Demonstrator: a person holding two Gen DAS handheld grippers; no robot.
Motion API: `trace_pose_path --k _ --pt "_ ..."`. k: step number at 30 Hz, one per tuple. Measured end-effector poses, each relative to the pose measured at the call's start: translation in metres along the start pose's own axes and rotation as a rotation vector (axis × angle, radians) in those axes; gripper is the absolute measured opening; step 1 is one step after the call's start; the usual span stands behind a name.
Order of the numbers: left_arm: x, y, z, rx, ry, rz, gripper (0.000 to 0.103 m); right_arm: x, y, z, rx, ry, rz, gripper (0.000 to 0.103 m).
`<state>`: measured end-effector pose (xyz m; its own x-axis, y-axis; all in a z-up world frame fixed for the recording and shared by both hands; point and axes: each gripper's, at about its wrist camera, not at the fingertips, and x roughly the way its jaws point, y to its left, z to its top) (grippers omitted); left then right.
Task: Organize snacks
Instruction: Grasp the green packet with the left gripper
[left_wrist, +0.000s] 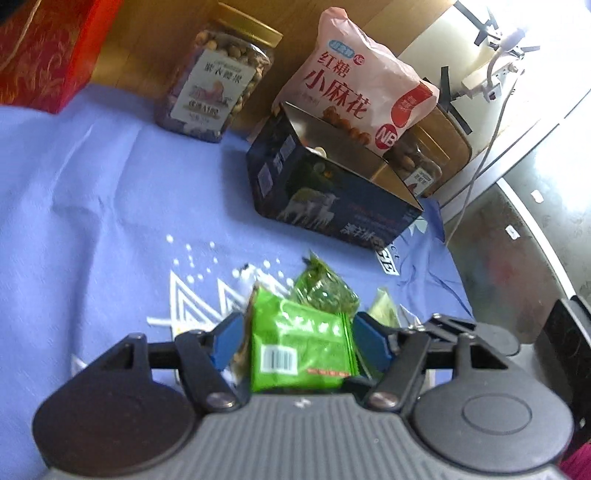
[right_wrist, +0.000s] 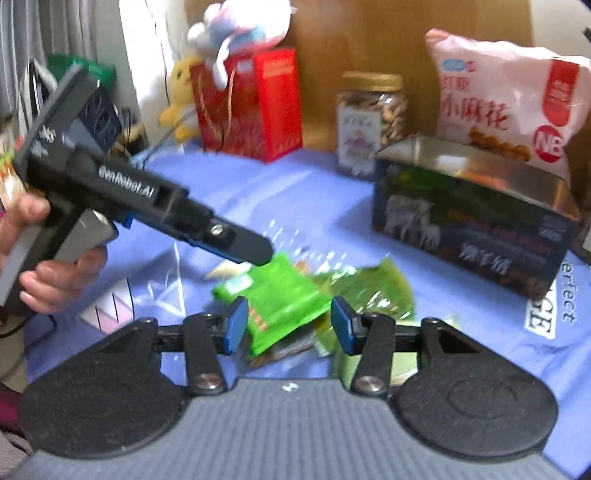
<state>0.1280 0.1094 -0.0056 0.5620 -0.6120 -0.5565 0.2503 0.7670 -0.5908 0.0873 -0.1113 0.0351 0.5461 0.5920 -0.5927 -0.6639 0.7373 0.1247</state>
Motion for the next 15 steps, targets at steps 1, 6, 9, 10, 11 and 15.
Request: trace_pose_path --k 1,6,9,10,11,15 --pt "0.002 0.0 -0.003 -0.002 -0.003 0.006 0.067 0.006 0.003 0.001 -0.013 0.015 -0.01 0.056" --pt "-0.003 0.001 -0.016 -0.012 -0.016 -0.002 0.056 0.02 0.013 -0.007 -0.026 0.035 -0.032 0.048" --pt "-0.018 -0.002 -0.026 -0.009 -0.028 -0.019 0.056 0.014 0.026 -0.012 -0.041 0.014 -0.037 0.047" --pt "-0.024 -0.003 -0.032 -0.007 -0.03 -0.021 0.056 0.012 0.031 -0.015 -0.045 0.01 -0.039 0.047" --pt "-0.029 -0.004 -0.038 -0.001 -0.03 -0.018 0.056 0.009 0.036 -0.019 -0.048 0.005 -0.037 0.047" --pt "-0.045 -0.009 -0.064 0.021 -0.008 0.006 0.056 -0.007 0.058 -0.038 -0.073 -0.016 -0.002 0.047"
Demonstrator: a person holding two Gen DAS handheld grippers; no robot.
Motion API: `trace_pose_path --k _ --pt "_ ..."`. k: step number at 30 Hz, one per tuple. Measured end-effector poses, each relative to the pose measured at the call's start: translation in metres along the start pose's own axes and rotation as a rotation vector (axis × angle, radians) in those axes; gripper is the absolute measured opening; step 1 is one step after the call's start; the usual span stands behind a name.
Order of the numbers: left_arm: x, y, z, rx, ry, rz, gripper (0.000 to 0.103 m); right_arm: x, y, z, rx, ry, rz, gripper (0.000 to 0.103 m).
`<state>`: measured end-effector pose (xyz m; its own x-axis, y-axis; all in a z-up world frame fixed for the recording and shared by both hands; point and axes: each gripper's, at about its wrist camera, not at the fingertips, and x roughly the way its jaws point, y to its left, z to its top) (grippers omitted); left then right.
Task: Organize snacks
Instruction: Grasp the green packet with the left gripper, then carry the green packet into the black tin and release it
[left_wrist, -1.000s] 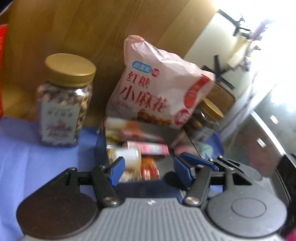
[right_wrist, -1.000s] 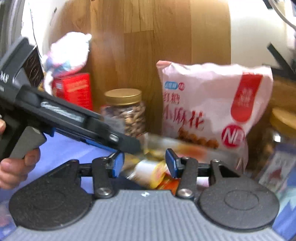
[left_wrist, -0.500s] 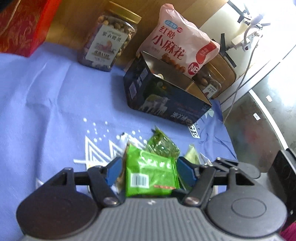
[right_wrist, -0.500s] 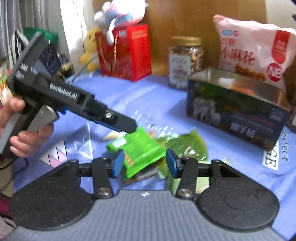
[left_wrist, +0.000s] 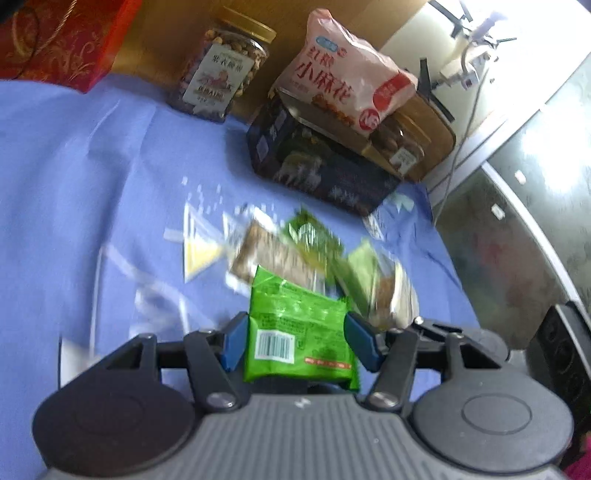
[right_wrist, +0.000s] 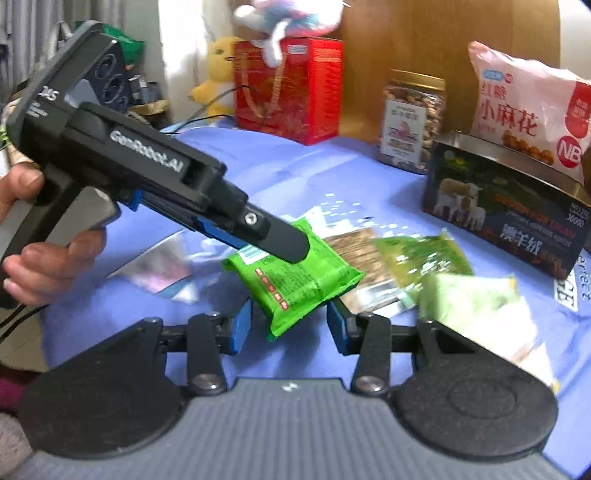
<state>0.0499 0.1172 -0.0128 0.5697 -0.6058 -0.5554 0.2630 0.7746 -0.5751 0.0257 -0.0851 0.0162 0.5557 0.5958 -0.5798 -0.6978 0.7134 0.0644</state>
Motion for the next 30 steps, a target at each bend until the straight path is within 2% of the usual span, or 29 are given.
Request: trace_pose_path --k 5,10,13,18,22,26,30 --pt "-0.001 -0.011 -0.036 0.002 0.047 -0.022 0.056 -0.023 0.018 -0.022 -0.011 -0.011 0.013 0.047" --pt "0.018 -0.046 -0.049 0.074 0.098 -0.058 0.056 -0.047 0.015 -0.05 0.052 -0.001 -0.026 0.047" --pt "0.041 -0.076 -0.051 0.143 0.149 -0.085 0.056 -0.071 0.005 -0.069 0.122 -0.028 -0.076 0.047" --pt "0.097 -0.144 -0.056 0.285 0.251 -0.143 0.057 -0.118 -0.02 -0.104 0.232 -0.061 -0.216 0.048" --pt "0.136 -0.188 -0.054 0.393 0.274 -0.149 0.057 -0.144 -0.049 -0.131 0.304 -0.069 -0.31 0.048" --pt "0.161 -0.21 -0.042 0.411 0.285 -0.137 0.058 -0.152 -0.074 -0.141 0.34 -0.094 -0.362 0.05" --pt "0.178 -0.215 -0.033 0.392 0.292 -0.133 0.057 -0.145 -0.096 -0.143 0.358 -0.096 -0.371 0.051"
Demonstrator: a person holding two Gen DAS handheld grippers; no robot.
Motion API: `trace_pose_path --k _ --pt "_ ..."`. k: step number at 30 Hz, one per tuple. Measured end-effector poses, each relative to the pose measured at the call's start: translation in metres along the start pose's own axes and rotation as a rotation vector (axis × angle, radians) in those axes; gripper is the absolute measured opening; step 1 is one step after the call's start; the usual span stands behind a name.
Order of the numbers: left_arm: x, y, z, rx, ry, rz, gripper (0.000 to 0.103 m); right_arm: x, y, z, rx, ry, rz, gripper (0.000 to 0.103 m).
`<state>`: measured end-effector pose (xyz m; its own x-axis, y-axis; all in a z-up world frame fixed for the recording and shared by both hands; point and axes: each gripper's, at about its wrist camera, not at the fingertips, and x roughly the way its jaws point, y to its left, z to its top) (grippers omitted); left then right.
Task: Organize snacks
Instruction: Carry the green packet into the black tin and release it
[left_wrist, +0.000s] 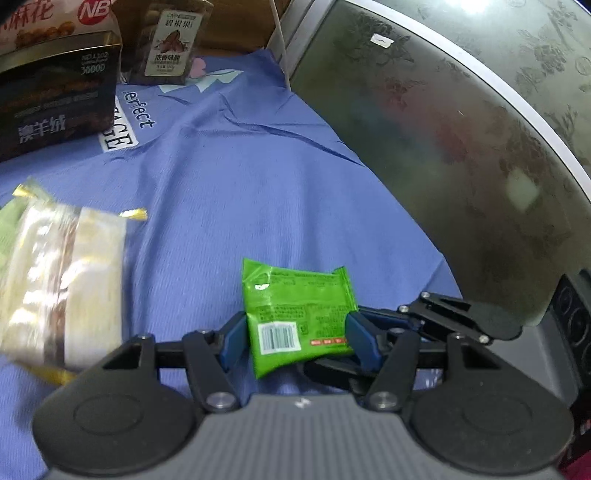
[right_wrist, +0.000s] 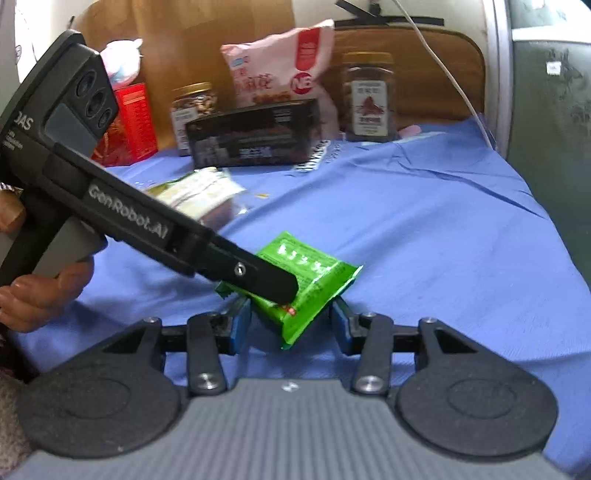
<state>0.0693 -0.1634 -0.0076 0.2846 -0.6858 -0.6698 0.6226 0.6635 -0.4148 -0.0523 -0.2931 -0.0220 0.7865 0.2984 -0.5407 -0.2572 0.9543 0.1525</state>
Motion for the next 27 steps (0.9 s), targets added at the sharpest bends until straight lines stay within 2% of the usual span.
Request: trace_pose_path --k 4,5,7,10,16,19,23,27 --pt "0.001 0.002 0.0 -0.01 0.01 -0.019 0.057 0.001 -0.011 -0.002 0.0 -0.009 0.031 0.052" --pt "0.001 0.001 0.001 -0.005 0.018 -0.019 0.051 0.001 -0.011 -0.003 -0.007 -0.014 0.035 0.049" --pt "0.001 0.0 0.006 -0.006 0.03 -0.019 0.049 -0.003 -0.011 -0.004 -0.023 -0.022 0.03 0.044" --pt "-0.013 -0.002 0.021 0.019 -0.01 -0.014 0.049 -0.004 -0.014 0.009 -0.029 -0.04 0.048 0.043" --pt "-0.063 0.026 0.082 -0.004 -0.176 0.027 0.05 0.019 -0.017 0.083 -0.08 -0.131 0.111 0.043" --pt "-0.082 0.056 0.119 -0.021 -0.251 0.095 0.051 0.049 -0.012 0.13 -0.124 -0.203 0.155 0.043" --pt "-0.084 0.11 0.162 -0.114 -0.296 0.157 0.051 0.112 -0.003 0.188 -0.138 -0.209 0.195 0.043" --pt "-0.071 0.155 0.18 -0.203 -0.293 0.181 0.051 0.166 0.006 0.212 -0.169 -0.174 0.174 0.043"
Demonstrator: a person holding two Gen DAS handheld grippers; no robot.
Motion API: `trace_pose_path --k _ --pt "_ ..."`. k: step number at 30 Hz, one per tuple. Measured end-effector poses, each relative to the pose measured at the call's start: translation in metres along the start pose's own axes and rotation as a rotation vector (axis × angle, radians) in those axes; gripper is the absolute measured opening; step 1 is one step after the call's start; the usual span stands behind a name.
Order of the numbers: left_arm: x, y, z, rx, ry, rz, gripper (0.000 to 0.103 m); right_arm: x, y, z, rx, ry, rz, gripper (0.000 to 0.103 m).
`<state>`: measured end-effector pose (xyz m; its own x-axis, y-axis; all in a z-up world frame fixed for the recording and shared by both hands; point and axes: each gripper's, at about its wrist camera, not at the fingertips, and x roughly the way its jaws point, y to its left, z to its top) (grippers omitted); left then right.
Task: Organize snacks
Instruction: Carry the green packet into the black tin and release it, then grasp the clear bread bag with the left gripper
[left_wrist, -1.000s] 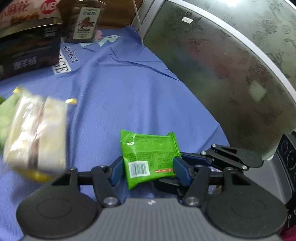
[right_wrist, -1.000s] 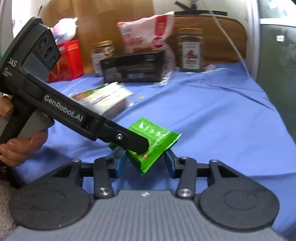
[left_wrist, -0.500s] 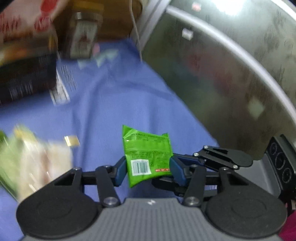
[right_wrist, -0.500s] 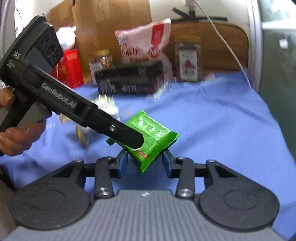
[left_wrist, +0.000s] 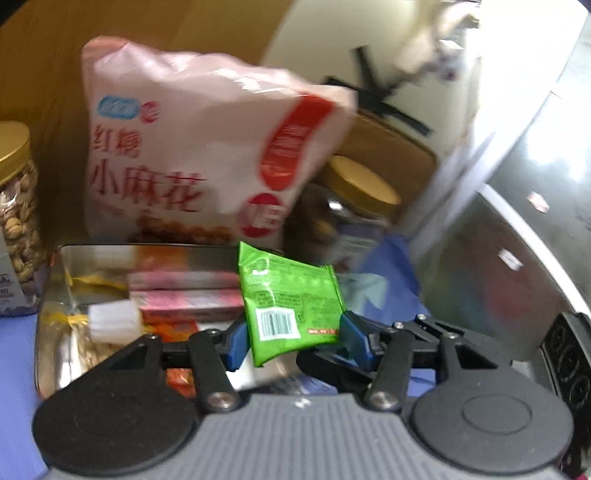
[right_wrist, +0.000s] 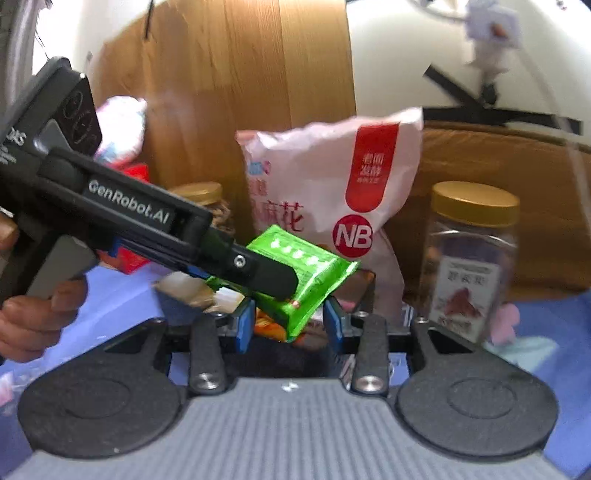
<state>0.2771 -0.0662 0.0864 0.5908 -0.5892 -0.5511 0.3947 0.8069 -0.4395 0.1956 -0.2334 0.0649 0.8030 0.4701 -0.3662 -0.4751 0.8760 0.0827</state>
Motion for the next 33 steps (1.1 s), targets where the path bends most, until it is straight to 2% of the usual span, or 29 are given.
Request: trace_pose_path --k 5,7,9,12,16,19,21,24,25,26,28,30,33 --pt "0.027 0.016 -0.004 -0.006 0.032 0.057 0.055 0.031 0.002 -0.002 -0.07 0.042 -0.067 0.045" --pt "0.031 0.019 -0.006 -0.002 0.03 0.076 0.066 0.029 0.003 -0.002 -0.079 0.035 -0.068 0.049" --pt "0.032 0.02 -0.008 0.006 0.024 0.095 0.067 0.024 0.004 -0.003 -0.086 0.019 -0.078 0.053" --pt "0.019 0.019 -0.012 0.022 0.001 0.087 0.066 0.009 0.002 -0.002 -0.077 -0.003 -0.084 0.053" --pt "-0.026 0.011 -0.026 0.042 -0.052 0.043 0.067 -0.029 -0.005 -0.017 0.018 -0.033 -0.064 0.052" --pt "-0.058 0.011 -0.055 0.016 -0.04 -0.032 0.067 -0.049 -0.01 -0.037 0.124 0.029 0.025 0.052" --pt "-0.071 0.01 -0.084 0.003 -0.005 -0.073 0.067 -0.056 -0.01 -0.054 0.186 0.092 0.109 0.052" --pt "-0.085 0.01 -0.131 -0.018 0.055 -0.126 0.067 -0.064 -0.002 -0.077 0.247 0.158 0.182 0.049" --pt "-0.085 0.01 -0.143 -0.033 0.075 -0.135 0.067 -0.066 0.001 -0.083 0.259 0.174 0.205 0.042" --pt "-0.087 0.012 -0.155 -0.047 0.095 -0.142 0.065 -0.069 0.006 -0.089 0.266 0.183 0.225 0.039" --pt "-0.091 0.014 -0.179 -0.075 0.124 -0.158 0.065 -0.081 0.015 -0.097 0.283 0.18 0.248 0.039" --pt "-0.096 0.015 -0.196 -0.083 0.121 -0.145 0.065 -0.089 0.027 -0.1 0.28 0.175 0.245 0.04" --pt "-0.109 0.022 -0.215 -0.106 0.11 -0.129 0.065 -0.105 0.048 -0.109 0.305 0.181 0.285 0.04"
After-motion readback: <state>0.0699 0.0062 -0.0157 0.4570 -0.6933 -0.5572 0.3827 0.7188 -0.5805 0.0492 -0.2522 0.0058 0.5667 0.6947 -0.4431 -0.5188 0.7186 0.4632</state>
